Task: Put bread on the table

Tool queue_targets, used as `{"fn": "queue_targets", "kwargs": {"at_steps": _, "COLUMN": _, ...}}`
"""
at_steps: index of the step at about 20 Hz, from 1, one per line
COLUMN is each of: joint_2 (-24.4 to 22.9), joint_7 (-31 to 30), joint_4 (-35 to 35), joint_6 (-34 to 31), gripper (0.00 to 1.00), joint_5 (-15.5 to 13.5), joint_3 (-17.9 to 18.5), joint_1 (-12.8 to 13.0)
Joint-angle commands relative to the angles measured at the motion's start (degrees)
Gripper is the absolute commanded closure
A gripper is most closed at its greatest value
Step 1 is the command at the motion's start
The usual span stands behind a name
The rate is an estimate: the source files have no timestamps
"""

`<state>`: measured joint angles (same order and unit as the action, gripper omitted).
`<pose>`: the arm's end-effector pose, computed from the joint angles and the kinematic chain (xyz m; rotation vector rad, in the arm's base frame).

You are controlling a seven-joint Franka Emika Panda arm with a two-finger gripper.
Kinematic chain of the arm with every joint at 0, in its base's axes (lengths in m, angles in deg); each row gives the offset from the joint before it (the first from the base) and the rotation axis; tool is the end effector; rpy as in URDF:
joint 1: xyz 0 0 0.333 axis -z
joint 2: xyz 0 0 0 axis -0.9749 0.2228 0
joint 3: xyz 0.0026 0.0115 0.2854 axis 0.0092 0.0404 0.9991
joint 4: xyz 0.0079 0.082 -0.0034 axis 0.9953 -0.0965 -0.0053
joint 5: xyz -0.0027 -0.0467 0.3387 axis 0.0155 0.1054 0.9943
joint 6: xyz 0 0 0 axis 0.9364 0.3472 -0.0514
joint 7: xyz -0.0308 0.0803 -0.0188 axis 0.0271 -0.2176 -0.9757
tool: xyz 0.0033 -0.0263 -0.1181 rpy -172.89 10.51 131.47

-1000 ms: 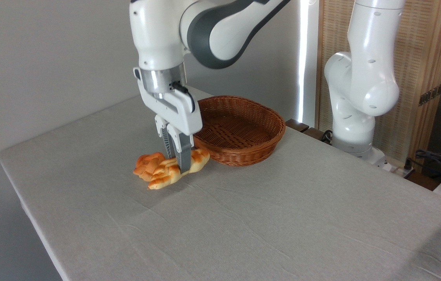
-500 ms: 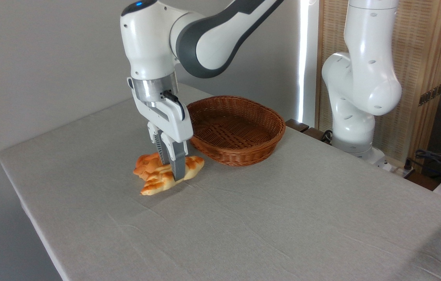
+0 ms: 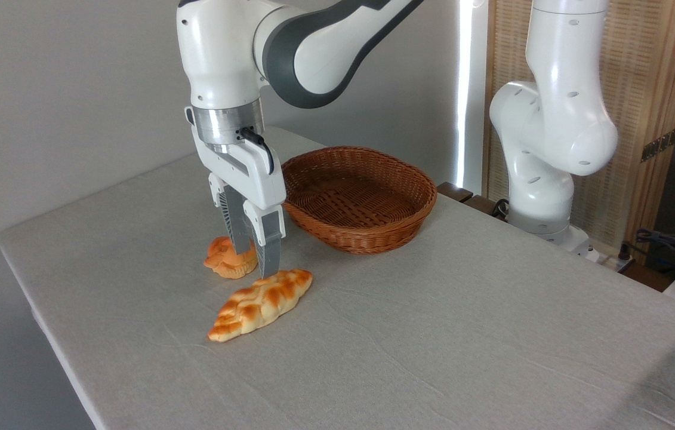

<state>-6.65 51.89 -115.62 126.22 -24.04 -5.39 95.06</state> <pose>0.4746 -0.1334 0.4436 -2.8271 1.2769 -0.1056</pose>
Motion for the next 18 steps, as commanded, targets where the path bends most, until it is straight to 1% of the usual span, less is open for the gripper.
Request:
{"fn": "queue_targets", "kwargs": {"at_steps": 1, "joint_2": 0.41, "joint_7": -0.45, "joint_4": 2.21, "joint_6": -1.22, "gripper": 0.00, "joint_5": 0.93, "joint_3": -0.72, "joint_1": -0.79}}
{"fn": "queue_targets", "kwargs": {"at_steps": 2, "joint_2": 0.41, "joint_7": -0.71, "joint_4": 3.35, "joint_6": -1.49, "gripper": 0.00, "joint_5": 0.58, "joint_3": -0.98, "joint_1": -0.97}}
{"fn": "queue_targets", "kwargs": {"at_steps": 3, "joint_2": 0.32, "joint_7": -0.63, "joint_4": 5.19, "joint_6": -3.06, "gripper": 0.00, "joint_5": 0.06, "joint_3": -1.85, "joint_1": -2.80}}
{"fn": "queue_targets", "kwargs": {"at_steps": 5, "joint_2": 0.41, "joint_7": -0.28, "joint_4": 11.41, "joint_6": -11.72, "gripper": 0.00, "joint_5": -0.03, "joint_3": -7.72, "joint_1": -8.23}}
{"fn": "queue_targets", "kwargs": {"at_steps": 6, "joint_2": 0.50, "joint_7": -0.10, "joint_4": 13.71, "joint_6": -15.17, "gripper": 0.00, "joint_5": -0.12, "joint_3": -9.49, "joint_1": -10.09}}
{"fn": "queue_targets", "kwargs": {"at_steps": 7, "joint_2": 0.58, "joint_7": -0.19, "joint_4": 15.30, "joint_6": -17.29, "gripper": 0.00, "joint_5": -0.38, "joint_3": -10.03, "joint_1": -10.46}}
{"fn": "queue_targets", "kwargs": {"at_steps": 8, "joint_2": 0.58, "joint_7": -0.36, "joint_4": 17.66, "joint_6": -18.62, "gripper": 0.00, "joint_5": -1.34, "joint_3": -10.12, "joint_1": -10.55}}
{"fn": "queue_targets", "kwargs": {"at_steps": 9, "joint_2": 0.58, "joint_7": -0.37, "joint_4": 20.73, "joint_6": -21.07, "gripper": 0.00, "joint_5": -2.92, "joint_3": -10.12, "joint_1": -10.72}}
{"fn": "queue_targets", "kwargs": {"at_steps": 10, "joint_2": 0.76, "joint_7": -0.28, "joint_4": 23.63, "joint_6": -24.40, "gripper": 0.00, "joint_5": -3.89, "joint_3": -9.95, "joint_1": -10.90}}
{"fn": "queue_targets", "kwargs": {"at_steps": 12, "joint_2": 1.29, "joint_7": -0.19, "joint_4": 28.04, "joint_6": -28.37, "gripper": 0.00, "joint_5": -4.08, "joint_3": -9.86, "joint_1": -12.30}}
{"fn": "queue_targets", "kwargs": {"at_steps": 14, "joint_2": 1.29, "joint_7": -0.01, "joint_4": 28.85, "joint_6": -29.96, "gripper": 0.00, "joint_5": -4.08, "joint_3": -9.07, "joint_1": -12.31}}
{"fn": "queue_targets", "kwargs": {"at_steps": 16, "joint_2": 2.07, "joint_7": 0.25, "joint_4": 28.85, "joint_6": -30.23, "gripper": 0.00, "joint_5": -3.81, "joint_3": -8.63, "joint_1": -12.39}}
{"fn": "queue_targets", "kwargs": {"at_steps": 18, "joint_2": 4.44, "joint_7": 1.04, "joint_4": 28.85, "joint_6": -30.05, "gripper": 0.00, "joint_5": -3.64, "joint_3": -7.14, "joint_1": -12.48}}
